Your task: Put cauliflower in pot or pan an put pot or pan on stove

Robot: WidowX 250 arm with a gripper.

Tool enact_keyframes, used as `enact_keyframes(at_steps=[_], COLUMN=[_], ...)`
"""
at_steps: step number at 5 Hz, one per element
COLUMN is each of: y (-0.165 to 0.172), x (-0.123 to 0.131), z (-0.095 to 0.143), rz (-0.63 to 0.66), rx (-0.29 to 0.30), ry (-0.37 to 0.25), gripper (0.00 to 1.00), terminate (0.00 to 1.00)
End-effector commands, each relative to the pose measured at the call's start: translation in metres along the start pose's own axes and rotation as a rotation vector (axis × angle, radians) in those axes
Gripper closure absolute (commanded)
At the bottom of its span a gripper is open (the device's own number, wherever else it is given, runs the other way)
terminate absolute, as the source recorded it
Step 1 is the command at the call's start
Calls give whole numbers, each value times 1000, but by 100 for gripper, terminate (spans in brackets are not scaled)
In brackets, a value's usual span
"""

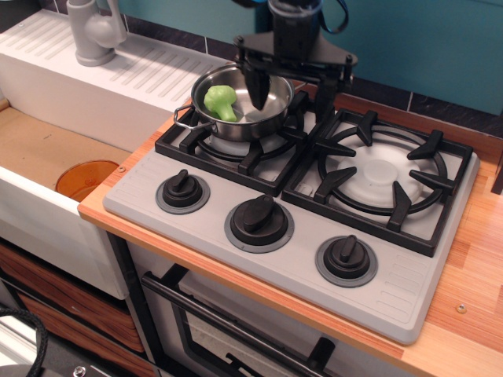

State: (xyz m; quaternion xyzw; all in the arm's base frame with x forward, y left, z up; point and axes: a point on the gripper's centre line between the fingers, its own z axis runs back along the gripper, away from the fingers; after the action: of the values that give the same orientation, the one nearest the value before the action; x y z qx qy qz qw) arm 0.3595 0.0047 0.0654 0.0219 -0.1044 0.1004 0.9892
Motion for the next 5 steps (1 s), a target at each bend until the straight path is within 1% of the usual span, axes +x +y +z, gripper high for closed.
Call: enact_keyframes(at_steps=[1, 2, 4, 5], y=[-3, -8, -14, -15], x=[14, 6, -5, -5], z=[-19, -27, -23, -20], rz=[-5, 20, 41, 43], rx=[-33, 2, 1, 0], ry=[-103, -98, -83, -75], gripper=[0, 100, 100, 100], terminate=[0, 0, 0, 0])
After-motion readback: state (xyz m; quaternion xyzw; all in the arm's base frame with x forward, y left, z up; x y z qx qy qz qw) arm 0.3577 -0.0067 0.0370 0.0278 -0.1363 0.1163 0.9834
